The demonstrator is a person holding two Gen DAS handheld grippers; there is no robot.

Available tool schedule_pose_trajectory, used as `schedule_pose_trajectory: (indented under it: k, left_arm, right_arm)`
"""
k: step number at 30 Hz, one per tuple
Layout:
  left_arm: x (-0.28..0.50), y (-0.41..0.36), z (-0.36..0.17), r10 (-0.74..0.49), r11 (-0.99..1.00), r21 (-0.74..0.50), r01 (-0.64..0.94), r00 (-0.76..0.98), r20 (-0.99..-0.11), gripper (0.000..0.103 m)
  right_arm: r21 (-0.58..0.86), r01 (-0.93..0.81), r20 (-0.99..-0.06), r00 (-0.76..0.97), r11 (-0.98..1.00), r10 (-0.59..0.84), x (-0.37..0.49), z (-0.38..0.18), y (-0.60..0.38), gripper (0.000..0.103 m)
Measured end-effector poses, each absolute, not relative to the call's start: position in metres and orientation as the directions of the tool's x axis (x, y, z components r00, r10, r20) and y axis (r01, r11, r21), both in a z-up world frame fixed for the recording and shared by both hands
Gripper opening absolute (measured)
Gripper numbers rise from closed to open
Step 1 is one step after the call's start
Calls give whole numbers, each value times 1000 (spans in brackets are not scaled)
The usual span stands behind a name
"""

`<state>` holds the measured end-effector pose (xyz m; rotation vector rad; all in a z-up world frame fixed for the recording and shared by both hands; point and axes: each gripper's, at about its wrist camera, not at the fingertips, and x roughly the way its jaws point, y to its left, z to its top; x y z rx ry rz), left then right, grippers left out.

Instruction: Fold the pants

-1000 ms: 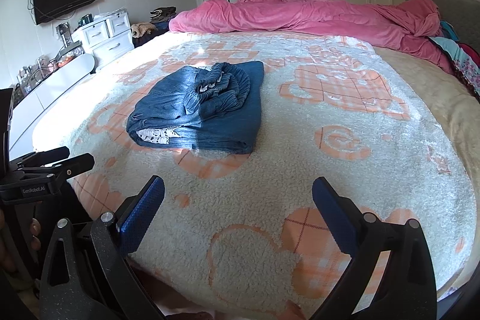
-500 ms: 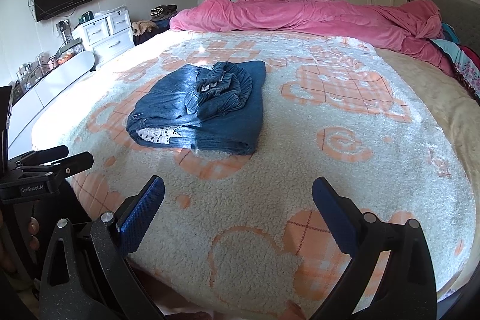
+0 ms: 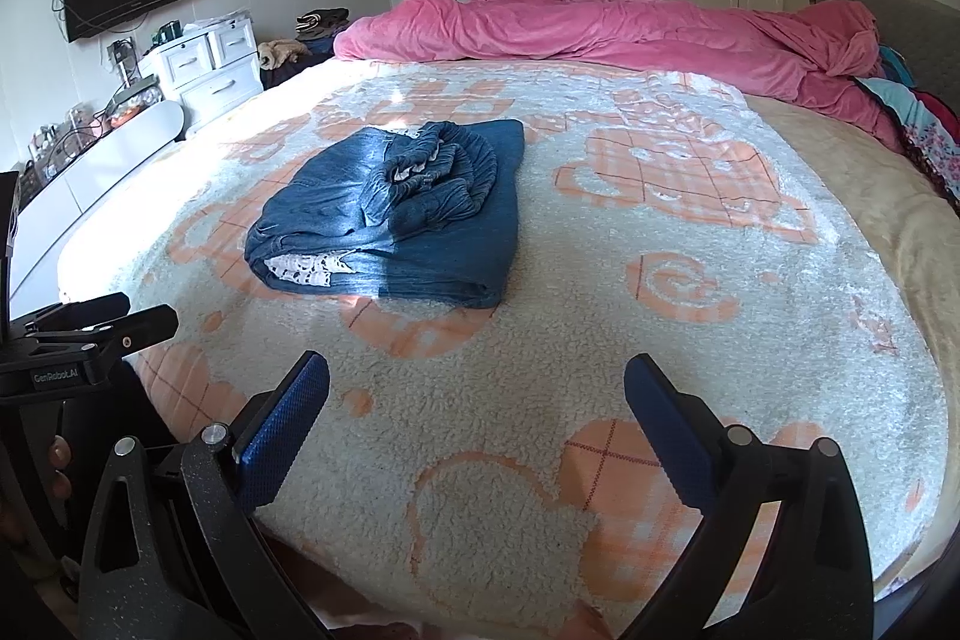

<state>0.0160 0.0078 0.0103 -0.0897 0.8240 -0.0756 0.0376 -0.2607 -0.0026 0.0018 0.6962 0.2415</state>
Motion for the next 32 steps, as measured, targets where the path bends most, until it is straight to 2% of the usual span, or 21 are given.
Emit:
schedule_pose_trajectory:
  k: [11,16,24,30,32]
  left_arm:
    - [20,11,4,-84,996,-90,25,655,-751,93]
    - [31,19,-2,17,998,-26,-60,621,-784,93]
    - [77,85,-6,40,982,-73,-173,573,-818,93]
    - [149,163,-18,234,936,59,-347,489,-841,94]
    - [174,185,-17,247,928,60,-368,484,-840,94]
  right_arm:
    - [60,-197,-648,738,979,188,40,-7,-268,98]
    - [44,-138,-664,736,989,132,45,-14,-288,98]
    - [30,104,-666,743,994,-58,82,-12,-382,98]
    - [24,309,-666,714,951,-215,136,-5,-476,98]
    - [31,350,-694,681,936,-232,160,-9,-503,98]
